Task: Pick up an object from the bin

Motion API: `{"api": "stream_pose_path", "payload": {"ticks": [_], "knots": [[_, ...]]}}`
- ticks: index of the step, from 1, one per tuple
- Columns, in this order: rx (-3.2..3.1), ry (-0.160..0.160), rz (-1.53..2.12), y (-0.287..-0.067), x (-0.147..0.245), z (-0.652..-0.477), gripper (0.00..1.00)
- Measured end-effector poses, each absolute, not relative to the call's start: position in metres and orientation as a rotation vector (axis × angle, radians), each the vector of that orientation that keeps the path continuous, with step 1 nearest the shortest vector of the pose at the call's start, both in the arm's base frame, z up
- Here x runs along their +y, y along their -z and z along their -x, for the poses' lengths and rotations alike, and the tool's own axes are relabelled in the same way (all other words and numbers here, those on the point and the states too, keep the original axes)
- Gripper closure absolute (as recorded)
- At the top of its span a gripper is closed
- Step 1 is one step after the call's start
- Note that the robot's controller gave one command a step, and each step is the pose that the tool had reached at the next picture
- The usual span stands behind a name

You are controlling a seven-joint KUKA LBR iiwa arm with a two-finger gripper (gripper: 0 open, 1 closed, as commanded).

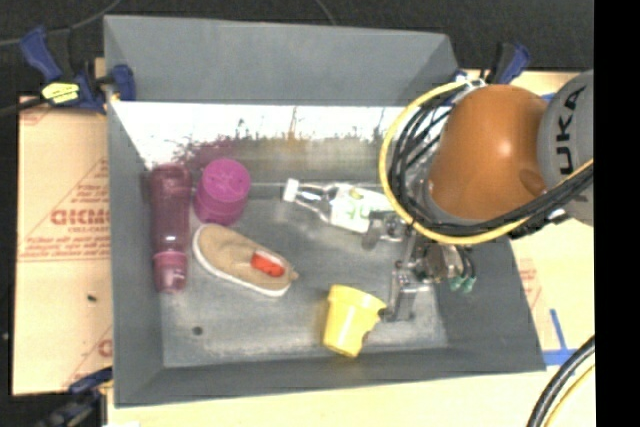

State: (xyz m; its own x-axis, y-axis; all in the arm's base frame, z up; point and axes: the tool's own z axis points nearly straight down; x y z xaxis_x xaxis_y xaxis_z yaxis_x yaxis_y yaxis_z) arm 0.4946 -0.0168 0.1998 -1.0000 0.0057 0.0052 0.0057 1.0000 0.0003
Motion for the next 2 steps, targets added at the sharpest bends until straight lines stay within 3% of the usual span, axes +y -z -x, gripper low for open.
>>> {"api": "stream_pose_path", "payload": {"ticks": [1,2], "knots": [[-3.145,0.0,0.008,-0.204,-0.017,-0.496,0.0],[-3.129,0.0,-0.107,-0.119,-0.001,-0.478,0.0]]}}
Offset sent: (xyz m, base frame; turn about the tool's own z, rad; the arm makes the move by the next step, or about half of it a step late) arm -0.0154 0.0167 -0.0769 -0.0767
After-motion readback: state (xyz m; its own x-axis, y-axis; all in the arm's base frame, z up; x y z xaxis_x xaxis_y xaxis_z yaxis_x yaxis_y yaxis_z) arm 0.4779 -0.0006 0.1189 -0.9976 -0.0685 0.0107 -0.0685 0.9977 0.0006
